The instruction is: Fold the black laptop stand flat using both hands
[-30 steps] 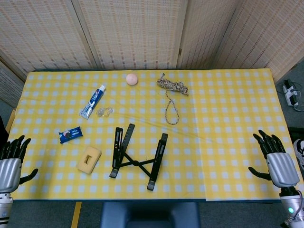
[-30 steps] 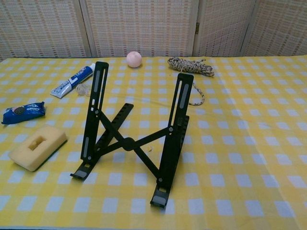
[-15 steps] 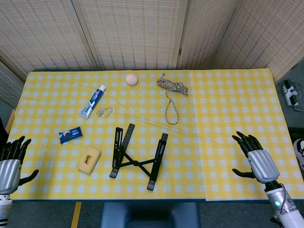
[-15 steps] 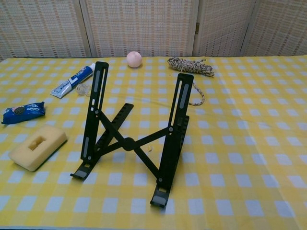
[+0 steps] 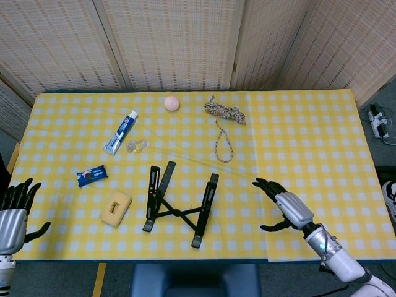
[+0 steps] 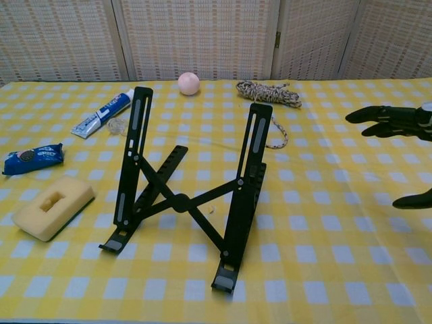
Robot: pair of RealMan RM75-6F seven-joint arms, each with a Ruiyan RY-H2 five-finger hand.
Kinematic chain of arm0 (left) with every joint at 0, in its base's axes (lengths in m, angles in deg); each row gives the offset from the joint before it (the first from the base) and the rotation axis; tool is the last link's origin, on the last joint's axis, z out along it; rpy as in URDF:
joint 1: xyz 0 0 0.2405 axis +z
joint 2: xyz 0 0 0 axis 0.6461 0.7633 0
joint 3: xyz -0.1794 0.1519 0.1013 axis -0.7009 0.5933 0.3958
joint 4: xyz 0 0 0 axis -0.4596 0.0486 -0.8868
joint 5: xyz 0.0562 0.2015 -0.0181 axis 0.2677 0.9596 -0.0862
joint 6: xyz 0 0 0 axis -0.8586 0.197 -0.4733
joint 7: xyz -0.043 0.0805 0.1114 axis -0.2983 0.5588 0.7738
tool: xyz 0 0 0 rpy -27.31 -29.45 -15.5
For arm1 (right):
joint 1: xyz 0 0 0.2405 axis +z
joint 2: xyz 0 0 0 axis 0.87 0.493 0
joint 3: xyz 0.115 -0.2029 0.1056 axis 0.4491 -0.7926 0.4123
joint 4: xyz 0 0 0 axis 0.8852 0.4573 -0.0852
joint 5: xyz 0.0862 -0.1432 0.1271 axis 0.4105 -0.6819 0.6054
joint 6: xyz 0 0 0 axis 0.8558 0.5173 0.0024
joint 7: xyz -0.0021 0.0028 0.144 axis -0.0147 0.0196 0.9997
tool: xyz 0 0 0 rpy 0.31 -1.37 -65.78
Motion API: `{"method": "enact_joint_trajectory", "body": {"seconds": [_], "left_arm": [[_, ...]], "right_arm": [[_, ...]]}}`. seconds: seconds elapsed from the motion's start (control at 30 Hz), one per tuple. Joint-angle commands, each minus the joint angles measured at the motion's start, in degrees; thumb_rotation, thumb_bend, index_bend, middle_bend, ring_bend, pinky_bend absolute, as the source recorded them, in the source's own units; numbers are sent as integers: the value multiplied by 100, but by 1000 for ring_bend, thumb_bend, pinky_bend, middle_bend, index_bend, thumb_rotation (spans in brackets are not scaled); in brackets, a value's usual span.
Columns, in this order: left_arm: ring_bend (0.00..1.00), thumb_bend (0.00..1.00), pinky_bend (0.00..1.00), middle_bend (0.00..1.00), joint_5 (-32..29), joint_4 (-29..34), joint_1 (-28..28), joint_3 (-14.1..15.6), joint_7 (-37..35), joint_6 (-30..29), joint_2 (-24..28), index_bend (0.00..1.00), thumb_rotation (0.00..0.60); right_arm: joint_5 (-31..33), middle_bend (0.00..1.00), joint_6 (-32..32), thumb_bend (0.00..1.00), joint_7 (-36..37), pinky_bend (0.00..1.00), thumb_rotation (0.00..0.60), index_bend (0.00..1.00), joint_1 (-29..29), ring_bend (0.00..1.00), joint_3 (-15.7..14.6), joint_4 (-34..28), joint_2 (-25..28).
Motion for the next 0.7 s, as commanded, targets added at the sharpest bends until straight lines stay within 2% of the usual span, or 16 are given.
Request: {"method": "enact_joint_trajectory", "body": {"seconds": [0.03,0.4,0.7], "left_arm": [[35,225,0,51,3,2,7,-3,-10,-13,6,133,600],[37,225,0,51,27,-10,-1,4,-51,6,14,136,600],[40,225,0,51,30,-52,-21,6,-113,50,12,139,600]], "right_arm": [[158,43,-431,182,415,0,600,0,387,81,137,-31,-260],[831,45,-1010,183,487,0,600,0,1063,82,555,336,-1136],[1221,49,-1294,183,287,0,600,0,1485,82,766,775,-1722]]}}
